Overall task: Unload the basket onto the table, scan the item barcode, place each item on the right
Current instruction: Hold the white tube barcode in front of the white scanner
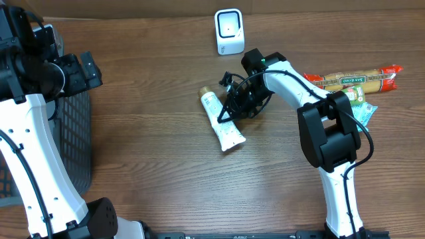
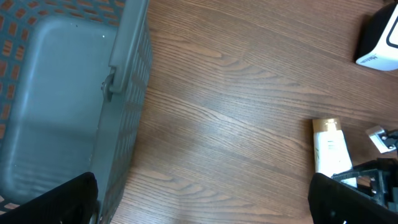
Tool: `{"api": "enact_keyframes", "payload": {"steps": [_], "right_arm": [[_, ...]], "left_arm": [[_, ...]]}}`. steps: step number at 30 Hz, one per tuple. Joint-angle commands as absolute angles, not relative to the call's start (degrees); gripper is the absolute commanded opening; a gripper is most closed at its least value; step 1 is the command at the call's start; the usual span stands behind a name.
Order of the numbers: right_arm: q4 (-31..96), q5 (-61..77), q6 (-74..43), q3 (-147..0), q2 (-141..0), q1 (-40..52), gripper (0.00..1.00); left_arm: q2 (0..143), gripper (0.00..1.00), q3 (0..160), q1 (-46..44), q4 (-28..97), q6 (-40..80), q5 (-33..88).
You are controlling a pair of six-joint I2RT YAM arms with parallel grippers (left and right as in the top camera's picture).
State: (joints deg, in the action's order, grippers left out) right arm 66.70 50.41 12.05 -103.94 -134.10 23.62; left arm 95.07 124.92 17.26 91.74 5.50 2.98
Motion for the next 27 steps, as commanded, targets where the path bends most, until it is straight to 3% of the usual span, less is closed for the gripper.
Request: {"api": "enact_keyframes", "payload": {"steps": [1, 17, 27], "right_arm": [[67.68, 58.41, 12.16, -109.54, -130.52, 23.29, 0.04], [61.17, 58.39, -5.89, -116.81, -107.61, 17.96, 0.04], [60.64, 63.05, -7.66, -116.81, -106.13, 17.5, 0.04]], "left_arm": [[95.15, 1.0, 125.78, 17.23, 91.66, 4.25, 3.01], [95.15, 1.0, 125.78, 17.23, 91.66, 4.25, 3.01], [95.15, 0.99, 125.78, 17.23, 91.66, 4.25, 3.01]]}}
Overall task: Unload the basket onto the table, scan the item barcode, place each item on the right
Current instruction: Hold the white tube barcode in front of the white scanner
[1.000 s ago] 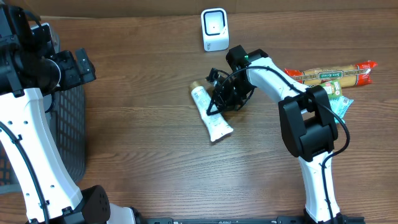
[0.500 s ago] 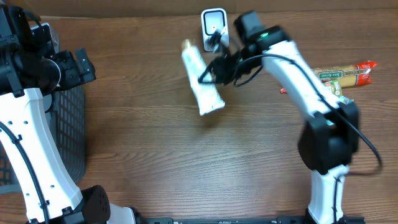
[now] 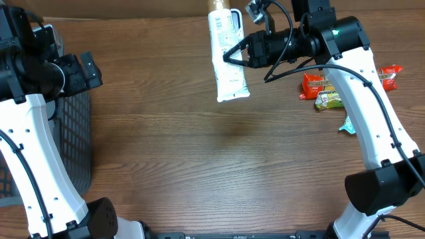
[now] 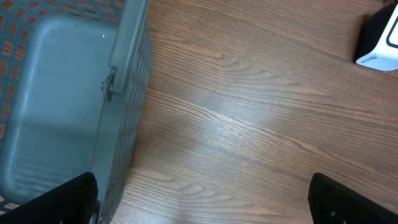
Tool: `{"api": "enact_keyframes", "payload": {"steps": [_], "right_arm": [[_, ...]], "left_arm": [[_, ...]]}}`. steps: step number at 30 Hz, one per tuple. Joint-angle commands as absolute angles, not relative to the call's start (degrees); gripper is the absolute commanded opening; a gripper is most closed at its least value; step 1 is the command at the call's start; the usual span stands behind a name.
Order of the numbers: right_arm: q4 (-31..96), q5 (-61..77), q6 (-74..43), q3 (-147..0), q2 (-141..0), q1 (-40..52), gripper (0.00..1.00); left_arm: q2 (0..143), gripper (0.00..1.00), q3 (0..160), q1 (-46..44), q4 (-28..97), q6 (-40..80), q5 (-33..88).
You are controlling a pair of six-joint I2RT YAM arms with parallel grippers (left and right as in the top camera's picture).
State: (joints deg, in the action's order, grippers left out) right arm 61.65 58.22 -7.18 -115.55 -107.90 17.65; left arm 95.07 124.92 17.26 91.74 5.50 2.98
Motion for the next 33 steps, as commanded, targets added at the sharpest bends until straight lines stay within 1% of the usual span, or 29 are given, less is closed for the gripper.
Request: {"api": "enact_keyframes", "payload": {"steps": [1, 5, 8, 9, 10, 11, 14, 15, 21, 23, 27, 28, 30, 33], "right_arm": [[60.4, 62.98, -7.42, -116.81, -106.13, 17.47, 0.04], [59.79, 59.2, -7.01, -116.81, -106.13, 17.5, 0.04], [59.79, 48.25, -4.4, -116.64, -106.13, 17.82, 0.04], [59.59, 42.39, -4.25, -116.64, -106.17, 18.13, 0.04], [58.59, 25.76, -4.29, -116.44, -106.45, 19.29, 0.04], [57.52, 16.69, -4.29, -116.03, -106.56, 19.97, 0.04], [51.96, -7.4, -3.73, -113.86, -107.48, 22.04, 0.04], [49.19, -12.84, -0.25, -113.03, -108.2, 22.63, 0.04], [36.51, -18.0, 14.5, -112.44, -113.34, 23.18, 0.04], [29.91, -20.88, 21.56, -112.44, -116.31, 23.18, 0.04], [23.77, -21.02, 36.27, -112.44, -120.38, 23.2, 0.04], [21.78, -21.39, 41.82, -112.44, -122.21, 23.2, 0.04], [18.81, -25.36, 44.8, -112.44, -124.38, 23.38, 0.04], [13.23, -33.78, 45.82, -112.44, -127.98, 23.79, 0.04]], "left_arm": [[95.15, 0.99, 125.78, 17.23, 91.66, 4.25, 3.01], [95.15, 1.0, 125.78, 17.23, 91.66, 4.25, 3.01], [95.15, 1.0, 125.78, 17.23, 91.66, 4.25, 3.01], [95.15, 1.0, 125.78, 17.23, 91.66, 4.25, 3.01], [95.15, 0.99, 125.78, 17.23, 91.66, 4.25, 3.01], [95.15, 1.0, 125.78, 17.23, 91.66, 4.25, 3.01], [95.15, 1.0, 125.78, 17.23, 91.66, 4.25, 3.01], [95.15, 1.0, 125.78, 17.23, 91.66, 4.25, 3.01], [95.15, 1.0, 125.78, 17.23, 91.66, 4.25, 3.01], [95.15, 1.0, 125.78, 17.23, 91.66, 4.25, 3.01], [95.15, 1.0, 125.78, 17.23, 91.66, 4.25, 3.01], [95.15, 0.99, 125.78, 17.21, 91.66, 4.25, 3.01], [95.15, 0.99, 125.78, 17.23, 91.66, 4.25, 3.01], [95.15, 0.99, 125.78, 17.23, 91.64, 4.25, 3.01]]}}
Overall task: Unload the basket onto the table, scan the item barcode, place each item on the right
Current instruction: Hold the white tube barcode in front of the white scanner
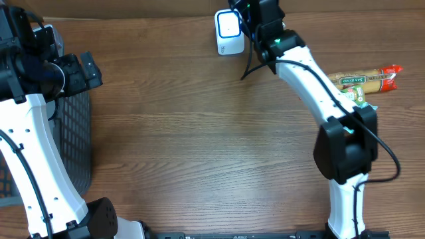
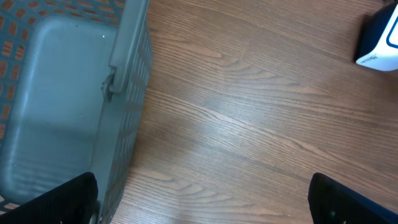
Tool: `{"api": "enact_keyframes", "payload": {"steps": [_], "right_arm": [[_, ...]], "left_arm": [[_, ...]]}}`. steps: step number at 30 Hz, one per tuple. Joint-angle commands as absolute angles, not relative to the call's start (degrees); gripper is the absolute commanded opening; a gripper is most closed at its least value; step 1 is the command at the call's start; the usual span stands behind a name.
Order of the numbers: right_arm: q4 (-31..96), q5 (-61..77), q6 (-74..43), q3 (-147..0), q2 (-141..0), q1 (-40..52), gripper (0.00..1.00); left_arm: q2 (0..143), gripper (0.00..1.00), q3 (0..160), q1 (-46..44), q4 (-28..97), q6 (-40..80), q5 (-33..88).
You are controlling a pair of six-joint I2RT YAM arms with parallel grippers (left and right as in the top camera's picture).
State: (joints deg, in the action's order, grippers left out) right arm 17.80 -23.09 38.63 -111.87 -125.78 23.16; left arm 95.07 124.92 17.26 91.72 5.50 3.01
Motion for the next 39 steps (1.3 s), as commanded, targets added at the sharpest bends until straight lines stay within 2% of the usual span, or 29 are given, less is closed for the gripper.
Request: {"api": "enact_keyframes", "payload": {"steps": [1, 17, 39], "right_arm": [[12.32, -35.16, 46.54, -112.44, -128.86, 23.94, 0.04], [6.48, -36.58, 48.27, -112.44, -134.13, 25.45, 0.04], [7.05, -37.5, 47.88, -112.44, -136.84, 26.28, 0.04]], "left_arm": [[95.15, 1.0, 125.78, 17.23, 91.64, 4.25, 3.01], [95.15, 0.99, 125.78, 17.23, 91.66, 4.25, 3.01], [95.15, 1.0, 125.78, 17.23, 91.66, 4.25, 3.01]]}}
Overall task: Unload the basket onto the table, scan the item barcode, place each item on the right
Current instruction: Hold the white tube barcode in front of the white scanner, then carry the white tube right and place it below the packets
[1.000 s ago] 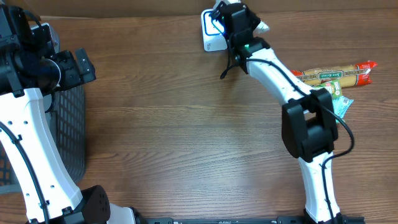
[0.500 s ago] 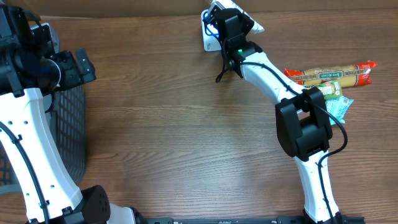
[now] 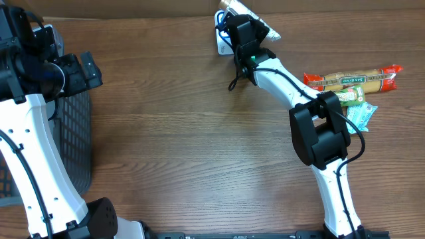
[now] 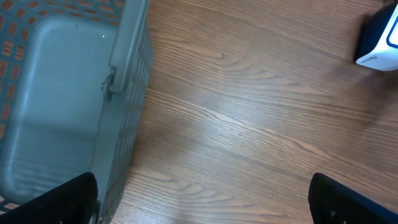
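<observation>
A white tube with a gold cap [image 3: 251, 16] hangs at the table's back edge, right over the white scanner [image 3: 223, 38]. My right gripper [image 3: 240, 28] is shut on the tube, and its wrist covers most of the scanner and the tube's middle. The scanner's corner [image 4: 380, 41] also shows at the upper right of the left wrist view. My left gripper [image 4: 204, 200] stands wide open over bare wood next to the basket, far from the tube, with nothing between its fingers.
A grey mesh basket [image 4: 62, 99] stands at the table's left edge [image 3: 74, 139]. At the right lie a long orange snack pack [image 3: 355, 79], a green packet [image 3: 353, 97] and a blue packet [image 3: 364, 115]. The right arm's links stretch across the back right.
The right gripper has moved left from just beside the scanner to right over it, now covering most of it. The tube shows at the top edge. The left arm has not moved.
The right gripper was first down at the tube lying mid-table. Then it held the tube lifted high toward the overhead camera. Then the arm stood at the back beside the lit scanner, and now holds the tube over the scanner. The left arm stayed by the basket.
</observation>
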Tool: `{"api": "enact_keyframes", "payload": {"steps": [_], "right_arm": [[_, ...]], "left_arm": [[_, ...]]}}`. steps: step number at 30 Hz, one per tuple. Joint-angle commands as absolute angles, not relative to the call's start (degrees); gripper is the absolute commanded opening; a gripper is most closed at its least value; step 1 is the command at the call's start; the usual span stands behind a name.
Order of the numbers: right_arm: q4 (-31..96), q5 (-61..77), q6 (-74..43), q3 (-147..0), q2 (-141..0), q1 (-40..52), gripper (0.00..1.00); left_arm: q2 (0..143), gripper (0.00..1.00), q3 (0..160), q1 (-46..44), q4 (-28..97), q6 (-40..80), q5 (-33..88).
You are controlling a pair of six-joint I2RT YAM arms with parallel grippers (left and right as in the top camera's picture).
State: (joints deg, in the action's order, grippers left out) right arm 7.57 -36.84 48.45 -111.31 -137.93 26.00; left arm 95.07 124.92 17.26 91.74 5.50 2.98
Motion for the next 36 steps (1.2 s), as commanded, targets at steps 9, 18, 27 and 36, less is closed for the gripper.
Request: {"api": "enact_keyframes", "payload": {"steps": [9, 18, 27, 36], "right_arm": [[5.98, -43.48, 47.86, -113.19, -136.68, 27.97, 0.04], [29.02, -26.79, 32.93, -113.65, -120.6, 31.07, 0.04], [52.86, 22.0, 0.38, -113.65, -102.32, 17.85, 0.04], [70.15, 26.41, -15.31, -113.38, -100.38, -4.51, 0.04]], "left_arm": [[95.15, 1.0, 125.78, 17.23, 91.64, 4.25, 3.01], [95.15, 1.0, 125.78, 17.23, 91.66, 4.25, 3.01], [95.15, 1.0, 125.78, 17.23, 91.66, 4.25, 3.01], [95.15, 0.99, 125.78, 17.23, 91.66, 4.25, 3.01]]}}
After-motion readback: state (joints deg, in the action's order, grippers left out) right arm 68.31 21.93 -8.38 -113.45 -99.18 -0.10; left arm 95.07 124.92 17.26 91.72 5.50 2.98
